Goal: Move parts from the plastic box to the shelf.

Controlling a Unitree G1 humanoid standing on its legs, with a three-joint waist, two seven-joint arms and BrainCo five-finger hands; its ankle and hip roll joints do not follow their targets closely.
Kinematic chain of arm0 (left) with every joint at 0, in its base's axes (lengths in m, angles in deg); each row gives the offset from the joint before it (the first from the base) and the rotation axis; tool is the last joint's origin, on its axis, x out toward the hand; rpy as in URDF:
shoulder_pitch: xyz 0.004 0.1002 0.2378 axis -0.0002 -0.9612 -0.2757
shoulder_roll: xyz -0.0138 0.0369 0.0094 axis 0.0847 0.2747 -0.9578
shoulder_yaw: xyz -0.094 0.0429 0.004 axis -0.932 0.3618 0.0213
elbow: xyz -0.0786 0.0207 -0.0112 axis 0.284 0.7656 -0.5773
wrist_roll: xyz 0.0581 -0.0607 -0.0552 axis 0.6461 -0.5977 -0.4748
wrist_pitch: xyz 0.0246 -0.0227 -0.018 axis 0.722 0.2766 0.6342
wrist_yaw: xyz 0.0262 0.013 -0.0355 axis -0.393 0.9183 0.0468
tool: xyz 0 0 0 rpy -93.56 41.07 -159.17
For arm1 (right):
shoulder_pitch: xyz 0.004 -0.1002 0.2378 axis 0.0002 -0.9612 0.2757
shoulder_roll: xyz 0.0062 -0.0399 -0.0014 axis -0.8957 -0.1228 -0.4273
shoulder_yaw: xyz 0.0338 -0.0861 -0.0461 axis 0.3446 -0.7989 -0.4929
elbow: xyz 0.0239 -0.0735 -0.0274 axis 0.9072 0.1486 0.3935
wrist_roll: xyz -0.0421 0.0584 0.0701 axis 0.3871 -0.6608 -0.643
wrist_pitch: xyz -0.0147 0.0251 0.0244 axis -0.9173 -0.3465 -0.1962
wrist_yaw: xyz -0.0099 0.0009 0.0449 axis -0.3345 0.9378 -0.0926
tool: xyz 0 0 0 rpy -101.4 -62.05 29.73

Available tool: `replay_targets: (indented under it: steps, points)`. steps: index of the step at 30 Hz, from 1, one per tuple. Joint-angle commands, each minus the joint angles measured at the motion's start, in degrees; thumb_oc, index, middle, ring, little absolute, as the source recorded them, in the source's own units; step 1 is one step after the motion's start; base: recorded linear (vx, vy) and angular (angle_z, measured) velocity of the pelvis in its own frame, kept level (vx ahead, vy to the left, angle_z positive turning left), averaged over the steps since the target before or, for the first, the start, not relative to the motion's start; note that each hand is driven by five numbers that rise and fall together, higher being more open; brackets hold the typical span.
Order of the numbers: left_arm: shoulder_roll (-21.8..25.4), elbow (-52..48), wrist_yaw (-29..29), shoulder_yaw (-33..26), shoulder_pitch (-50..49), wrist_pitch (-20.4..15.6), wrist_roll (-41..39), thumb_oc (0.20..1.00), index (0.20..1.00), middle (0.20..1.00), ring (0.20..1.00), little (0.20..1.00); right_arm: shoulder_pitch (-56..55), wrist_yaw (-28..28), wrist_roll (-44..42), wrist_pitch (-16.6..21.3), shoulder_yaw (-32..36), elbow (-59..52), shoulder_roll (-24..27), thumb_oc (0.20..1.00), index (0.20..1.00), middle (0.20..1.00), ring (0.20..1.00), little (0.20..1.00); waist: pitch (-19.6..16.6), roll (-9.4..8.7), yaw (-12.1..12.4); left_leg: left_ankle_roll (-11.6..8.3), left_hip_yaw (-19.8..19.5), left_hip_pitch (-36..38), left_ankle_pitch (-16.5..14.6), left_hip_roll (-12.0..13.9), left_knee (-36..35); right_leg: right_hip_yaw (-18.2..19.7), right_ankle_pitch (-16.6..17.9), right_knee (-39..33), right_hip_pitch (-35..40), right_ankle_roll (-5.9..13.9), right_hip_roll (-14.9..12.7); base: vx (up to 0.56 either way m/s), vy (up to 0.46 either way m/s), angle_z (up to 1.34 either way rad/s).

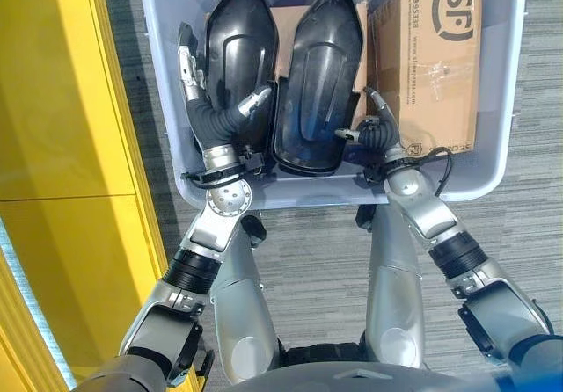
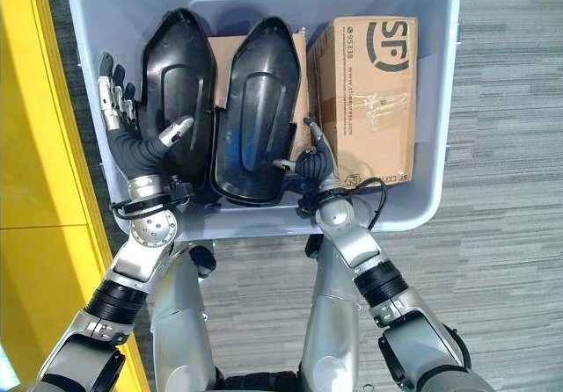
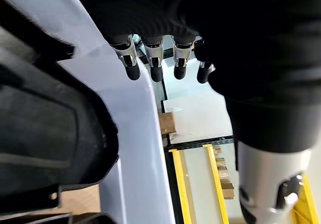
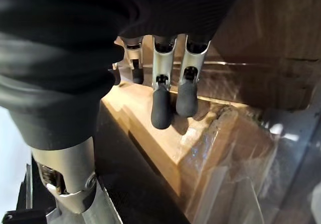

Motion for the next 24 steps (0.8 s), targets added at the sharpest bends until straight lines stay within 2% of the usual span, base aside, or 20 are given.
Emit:
replay_targets:
  steps: [1,8,10,11,16,22,24]
  points:
    - [0.92,-4.27,0.59,0.26,-0.31,-3.82,0.0,1.0,1.0,1.0,1.0,1.0,-0.11,3.35,3.82,3.0,-3.85,0.64,-4.1,1.0,1.0,1.0,1.0,1.0,-2.3,0.42,3.06,-6.82,2.96,-0.89,-9.56,2.54,8.01,-2.0,-1.66,-1.32,-2.68,5.91,-2.19,-0.01,-0.001,0.04]
    - [0.49,-5.08,-0.23,0.91,0.65,-3.22,0.78,1.0,1.0,1.0,1.0,1.0,2.0,2.81,12.95,4.52,-4.72,-1.39,-3.92,1.0,1.0,1.0,1.0,1.0,-2.3,0.73,3.24,-6.58,2.67,-0.71,-9.77,2.4,8.16,-1.84,-1.9,-0.86,-2.52,6.02,-2.36,0.0,0.001,0.01]
    - [0.43,-5.25,-0.61,0.94,0.74,-3.53,0.86,1.0,1.0,1.0,1.0,1.0,2.68,0.99,18.32,6.2,-5.08,-1.36,-3.49,1.0,1.0,1.0,1.0,1.0,-2.3,0.89,3.36,-6.5,2.52,-0.91,-9.73,2.39,8.23,-1.77,-1.94,-0.7,-2.62,6.06,-2.41,0.0,0.0,0.0]
    - [0.43,-5.22,-0.79,0.94,1.03,-3.8,0.79,1.0,1.0,1.0,1.0,1.0,3.48,-1.27,23.93,7.69,-5.22,-1.57,-2.93,1.0,1.0,1.0,1.0,1.0,-2.3,0.97,3.43,-6.47,2.39,-0.89,-9.73,2.28,8.25,-1.79,-1.9,-0.7,-2.5,6.18,-2.42,0.0,0.0,0.0]
    - [0.46,-5.5,-1.22,1.08,1.52,-3.67,0.61,1.0,1.0,1.0,1.0,1.0,4.86,-4.32,31.34,10.38,-5.39,-2.26,-1.27,1.0,1.0,1.0,1.0,1.0,-2.3,1.07,3.52,-6.49,2.24,-1.12,-9.7,2.28,8.27,-1.75,-1.87,-0.47,-2.7,6.42,-2.56,0.0,0.0,0.0]
    - [0.57,-6.01,-1.79,1.22,1.61,-3.72,0.59,1.0,1.0,1.0,1.0,1.0,5.39,-1.63,30.54,8.01,-6.53,-2.26,-0.02,1.0,1.0,1.0,1.0,1.0,-2.3,1.06,3.64,-6.66,2.21,-1.45,-9.65,2.37,8.19,-1.94,-1.92,-0.4,-2.93,6.6,-2.8,0.0,0.0,0.0]
    - [0.69,-5.8,-1.84,1.13,1.47,-4.28,0.56,1.0,1.0,1.0,1.0,1.0,5.53,1.18,31.22,4.13,-7.17,-1.54,0.08,1.0,1.0,1.0,1.0,1.0,-2.3,0.97,3.72,-6.77,2.09,-1.59,-9.73,2.33,8.24,-1.98,-1.97,-0.4,-3.0,6.66,-2.82,0.0,0.0,0.0]
